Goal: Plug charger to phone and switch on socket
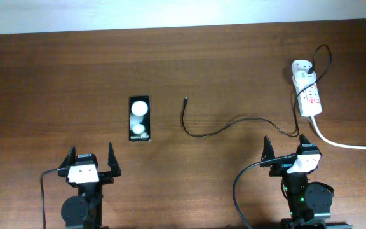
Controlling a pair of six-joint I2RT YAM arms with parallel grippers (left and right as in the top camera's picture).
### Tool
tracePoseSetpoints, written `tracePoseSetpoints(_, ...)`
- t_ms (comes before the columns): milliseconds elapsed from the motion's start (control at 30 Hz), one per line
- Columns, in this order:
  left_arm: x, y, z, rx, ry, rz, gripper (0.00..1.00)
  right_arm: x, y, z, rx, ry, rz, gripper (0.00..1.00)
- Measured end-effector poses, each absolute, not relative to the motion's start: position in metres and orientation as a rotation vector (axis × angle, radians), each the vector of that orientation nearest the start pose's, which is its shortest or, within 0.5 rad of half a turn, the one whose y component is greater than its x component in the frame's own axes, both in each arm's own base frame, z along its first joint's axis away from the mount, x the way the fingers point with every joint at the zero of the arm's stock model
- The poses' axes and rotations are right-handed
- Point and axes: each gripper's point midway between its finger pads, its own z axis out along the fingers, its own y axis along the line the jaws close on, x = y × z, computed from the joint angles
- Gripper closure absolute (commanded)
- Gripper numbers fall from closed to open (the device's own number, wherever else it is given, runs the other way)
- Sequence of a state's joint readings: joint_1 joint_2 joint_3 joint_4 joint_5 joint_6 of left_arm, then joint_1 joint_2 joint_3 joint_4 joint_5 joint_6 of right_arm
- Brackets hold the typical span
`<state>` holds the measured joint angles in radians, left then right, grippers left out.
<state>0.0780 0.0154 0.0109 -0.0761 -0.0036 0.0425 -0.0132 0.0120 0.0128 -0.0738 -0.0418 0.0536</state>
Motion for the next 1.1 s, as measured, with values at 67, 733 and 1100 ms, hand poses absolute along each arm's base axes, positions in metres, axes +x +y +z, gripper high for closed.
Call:
tracePoseSetpoints(67, 0.2456, 0.0198, 0.1566, -0.032, 1.652, 0.095, 0.01, 0.2461, 0.0039, 0.1589, 0.023, 1.644, 0.065, 0.01)
tracePoseSetpoints(733, 0.2456, 0.0198, 0.1566, -0.032, 1.652, 0.095, 0.01, 0.2461, 0.0039, 0.1589, 0.022, 1.644, 0.065, 0.01)
tracePoseSetpoints(1100, 0.2456, 0.0198, 0.1566, -0.032, 1.652, 0.095, 0.01, 0.2461, 0.0039, 0.1589, 0.022, 1.644, 0.065, 0.01)
